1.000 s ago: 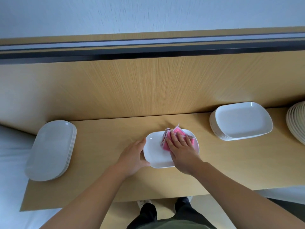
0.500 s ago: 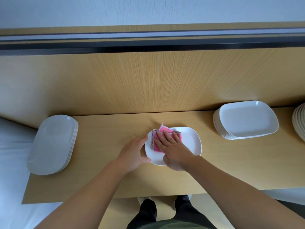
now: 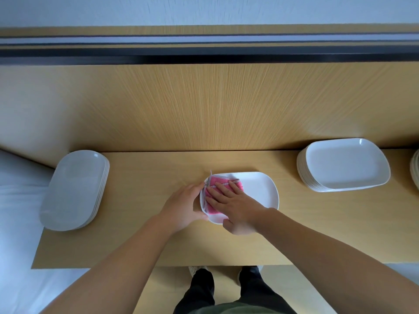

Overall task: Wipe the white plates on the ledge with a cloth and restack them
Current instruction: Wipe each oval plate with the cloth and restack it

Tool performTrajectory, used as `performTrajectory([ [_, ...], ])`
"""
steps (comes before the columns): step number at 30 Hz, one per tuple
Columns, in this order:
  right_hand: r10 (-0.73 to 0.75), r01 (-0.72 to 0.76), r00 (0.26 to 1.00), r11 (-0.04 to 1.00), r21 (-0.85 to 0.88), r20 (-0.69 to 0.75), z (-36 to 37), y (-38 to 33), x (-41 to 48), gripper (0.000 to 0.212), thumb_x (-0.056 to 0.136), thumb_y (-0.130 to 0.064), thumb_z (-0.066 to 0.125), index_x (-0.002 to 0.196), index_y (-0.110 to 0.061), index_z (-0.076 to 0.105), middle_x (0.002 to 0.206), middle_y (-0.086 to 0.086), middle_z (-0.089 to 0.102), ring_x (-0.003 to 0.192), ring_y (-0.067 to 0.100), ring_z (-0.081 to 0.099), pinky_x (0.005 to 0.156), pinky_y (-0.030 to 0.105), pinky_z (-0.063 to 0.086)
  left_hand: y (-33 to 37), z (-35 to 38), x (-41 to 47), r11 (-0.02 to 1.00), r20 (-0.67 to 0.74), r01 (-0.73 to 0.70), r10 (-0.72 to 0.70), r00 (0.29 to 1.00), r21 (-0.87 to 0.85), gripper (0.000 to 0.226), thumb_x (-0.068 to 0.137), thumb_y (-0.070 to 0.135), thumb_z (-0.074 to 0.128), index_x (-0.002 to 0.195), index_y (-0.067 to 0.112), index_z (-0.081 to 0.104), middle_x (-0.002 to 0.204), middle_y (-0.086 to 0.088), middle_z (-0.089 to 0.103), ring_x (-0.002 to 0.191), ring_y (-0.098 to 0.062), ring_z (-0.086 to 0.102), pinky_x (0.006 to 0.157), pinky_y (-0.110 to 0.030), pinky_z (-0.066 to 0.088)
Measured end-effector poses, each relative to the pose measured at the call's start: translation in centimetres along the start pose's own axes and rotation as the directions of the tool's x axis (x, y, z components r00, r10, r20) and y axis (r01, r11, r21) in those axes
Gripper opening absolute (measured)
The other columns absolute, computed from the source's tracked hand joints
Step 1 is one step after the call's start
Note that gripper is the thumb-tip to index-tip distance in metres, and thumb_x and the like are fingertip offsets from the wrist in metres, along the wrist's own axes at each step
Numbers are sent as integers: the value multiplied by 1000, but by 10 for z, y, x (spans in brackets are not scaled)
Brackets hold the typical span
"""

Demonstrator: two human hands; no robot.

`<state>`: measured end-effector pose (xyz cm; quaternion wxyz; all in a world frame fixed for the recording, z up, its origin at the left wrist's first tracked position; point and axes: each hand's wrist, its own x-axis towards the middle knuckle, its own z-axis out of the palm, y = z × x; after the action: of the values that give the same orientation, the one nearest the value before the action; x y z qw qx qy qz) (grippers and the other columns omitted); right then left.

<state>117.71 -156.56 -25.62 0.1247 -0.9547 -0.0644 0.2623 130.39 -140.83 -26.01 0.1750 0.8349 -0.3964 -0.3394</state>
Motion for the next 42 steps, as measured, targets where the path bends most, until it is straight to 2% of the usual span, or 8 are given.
performTrajectory([
  [5,-44,44,999,999,-11,-10,7,-4,-6,71,98,-36,38,156,-22,-1,163,-2,-8,149,23,-16,118,48,-14,4,-4,-2,993,34,-48,44,998,107,100,76,49,75,153,25,17,149,5,38,135,-16,34,107,-26,25],
  [12,-128,128,990,992,-10,-54,27,9,-16,76,89,-57,-10,156,-25,9,163,-5,2,150,22,-5,106,34,-28,3,-5,0,931,81,-86,61,995,354,94,81,65,57,154,24,15,145,3,38,133,-20,34,108,-30,26],
  [18,-135,134,990,991,-22,-46,32,14,-19,74,89,-57,-3,155,-25,5,163,-4,-1,146,17,-16,105,34,-30,0,1,-1,888,52,-182,176,983,421,98,64,81,18,142,27,43,117,-1,52,113,-23,49,94,-32,36],
  [24,-137,137,990,991,8,-35,42,30,-40,72,88,-51,2,156,-28,11,162,-9,9,147,15,-9,108,34,-25,-2,-3,-1,881,45,-132,125,991,455,107,53,86,9,148,40,30,115,0,47,113,-19,45,91,-29,31],
  [30,-73,70,994,997,-42,-79,50,54,-82,57,97,-43,27,153,-29,23,156,-10,33,144,23,30,114,45,7,4,-6,-1,873,77,-92,62,995,480,80,79,78,42,148,47,20,120,4,41,115,-14,39,95,-26,27],
  [35,-120,102,980,988,-117,-160,48,67,-96,64,82,-23,76,140,-28,49,141,-10,54,128,23,53,107,41,34,1,-3,-1,870,56,-114,99,993,480,77,83,71,49,149,45,20,124,4,39,119,-14,37,98,-26,27],
  [39,-131,141,965,990,25,-228,23,64,-87,51,79,5,61,122,-21,66,133,-6,61,126,16,54,97,45,49,-4,2,-2,862,35,-181,187,982,473,77,82,66,54,148,36,30,146,2,29,134,-19,28,112,-33,23],
  [42,-67,78,935,997,17,-349,2,58,-75,43,81,2,59,115,-23,68,126,-8,63,113,16,60,78,41,52,-9,7,-3,834,46,-330,346,937,443,66,76,61,58,131,25,57,139,1,46,127,-22,43,105,-40,41],
])
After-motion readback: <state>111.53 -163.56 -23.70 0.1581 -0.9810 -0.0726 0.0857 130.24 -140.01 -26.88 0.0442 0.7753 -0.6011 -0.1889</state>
